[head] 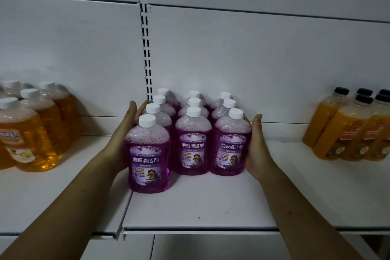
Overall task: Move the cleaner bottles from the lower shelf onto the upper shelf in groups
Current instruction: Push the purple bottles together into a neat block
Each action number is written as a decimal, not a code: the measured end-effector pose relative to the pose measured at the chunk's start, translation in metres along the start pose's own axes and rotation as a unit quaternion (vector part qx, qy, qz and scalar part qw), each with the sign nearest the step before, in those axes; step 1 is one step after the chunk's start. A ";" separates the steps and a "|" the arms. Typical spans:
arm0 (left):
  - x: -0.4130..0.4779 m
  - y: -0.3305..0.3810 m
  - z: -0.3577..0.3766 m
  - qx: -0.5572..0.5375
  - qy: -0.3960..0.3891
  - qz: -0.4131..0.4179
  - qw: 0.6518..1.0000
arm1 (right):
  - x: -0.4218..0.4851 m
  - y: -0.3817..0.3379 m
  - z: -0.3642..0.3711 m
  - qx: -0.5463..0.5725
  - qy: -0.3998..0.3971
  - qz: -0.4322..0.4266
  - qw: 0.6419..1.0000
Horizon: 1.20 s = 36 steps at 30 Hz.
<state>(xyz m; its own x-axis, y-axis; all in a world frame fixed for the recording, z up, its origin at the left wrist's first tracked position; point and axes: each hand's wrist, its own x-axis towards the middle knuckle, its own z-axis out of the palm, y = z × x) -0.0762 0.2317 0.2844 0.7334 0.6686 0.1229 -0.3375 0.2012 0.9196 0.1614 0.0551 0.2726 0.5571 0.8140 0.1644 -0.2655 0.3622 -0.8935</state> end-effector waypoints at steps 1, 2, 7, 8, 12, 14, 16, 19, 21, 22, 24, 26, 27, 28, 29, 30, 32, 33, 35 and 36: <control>-0.001 0.000 0.000 0.000 0.003 -0.006 1.000 | -0.001 -0.001 0.001 -0.002 0.002 0.005 1.000; -0.001 0.000 -0.001 0.000 0.004 -0.016 1.000 | -0.002 0.000 0.000 -0.007 0.007 0.011 1.000; -0.005 -0.004 -0.004 -0.016 0.000 -0.044 0.999 | -0.003 0.002 -0.006 -0.034 0.029 0.046 0.998; -0.006 -0.005 -0.003 -0.021 0.003 -0.045 0.999 | -0.003 0.003 -0.005 -0.037 0.034 0.050 0.997; -0.007 -0.005 0.001 -0.038 0.011 -0.046 0.998 | -0.003 0.005 -0.004 -0.019 0.047 0.077 0.996; -0.007 -0.005 0.002 -0.041 0.016 -0.048 0.998 | -0.003 0.006 -0.005 -0.008 0.045 0.084 0.995; -0.008 -0.006 0.001 -0.048 0.015 -0.047 0.998 | -0.003 0.005 -0.004 -0.006 0.046 0.087 0.995; -0.010 -0.004 0.004 -0.050 0.016 -0.043 0.998 | -0.004 0.006 -0.003 -0.003 0.047 0.080 0.996; -0.011 -0.004 0.005 -0.054 0.017 -0.039 0.998 | -0.003 0.008 -0.003 -0.002 0.045 0.069 0.997; -0.010 -0.004 0.006 -0.055 0.017 -0.035 0.998 | -0.003 0.009 -0.003 -0.003 0.046 0.066 0.997; -0.010 -0.005 0.006 -0.046 0.015 -0.029 0.998 | -0.002 0.009 -0.002 -0.003 0.046 0.068 0.997; -0.010 -0.005 0.006 -0.038 0.020 -0.035 0.998 | -0.002 0.008 -0.002 -0.004 0.041 0.071 0.997; -0.012 -0.005 0.007 -0.038 0.020 -0.037 0.998 | -0.003 0.007 -0.002 -0.004 0.037 0.068 0.997; -0.013 -0.005 0.007 -0.033 0.020 -0.032 0.999 | -0.005 0.006 -0.001 -0.006 0.033 0.062 0.997; -0.014 -0.005 0.007 -0.024 0.019 -0.019 0.999 | -0.006 0.005 0.000 -0.006 0.028 0.054 0.998; -0.014 -0.005 0.007 -0.008 0.021 0.002 1.000 | -0.007 0.005 -0.001 -0.006 0.024 0.039 0.999; -0.017 -0.001 0.008 0.027 0.046 0.052 0.997 | -0.007 0.004 -0.004 -0.013 0.010 -0.011 1.000; -0.021 0.002 0.008 0.043 0.053 0.070 0.995 | -0.007 0.003 -0.006 -0.024 0.002 -0.027 0.999; -0.027 0.009 0.006 0.083 0.032 0.079 0.993 | -0.008 0.003 -0.010 -0.070 0.002 -0.030 0.997; -0.029 0.011 0.003 0.112 0.010 0.076 0.991 | -0.008 0.004 -0.014 -0.102 -0.003 -0.033 0.994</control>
<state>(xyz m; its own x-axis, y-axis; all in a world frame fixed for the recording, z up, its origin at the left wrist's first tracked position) -0.0994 0.2123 0.2920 0.6717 0.6936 0.2604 -0.3021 -0.0645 0.9511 0.1663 0.0435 0.2621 0.5633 0.7942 0.2278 -0.0636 0.3166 -0.9464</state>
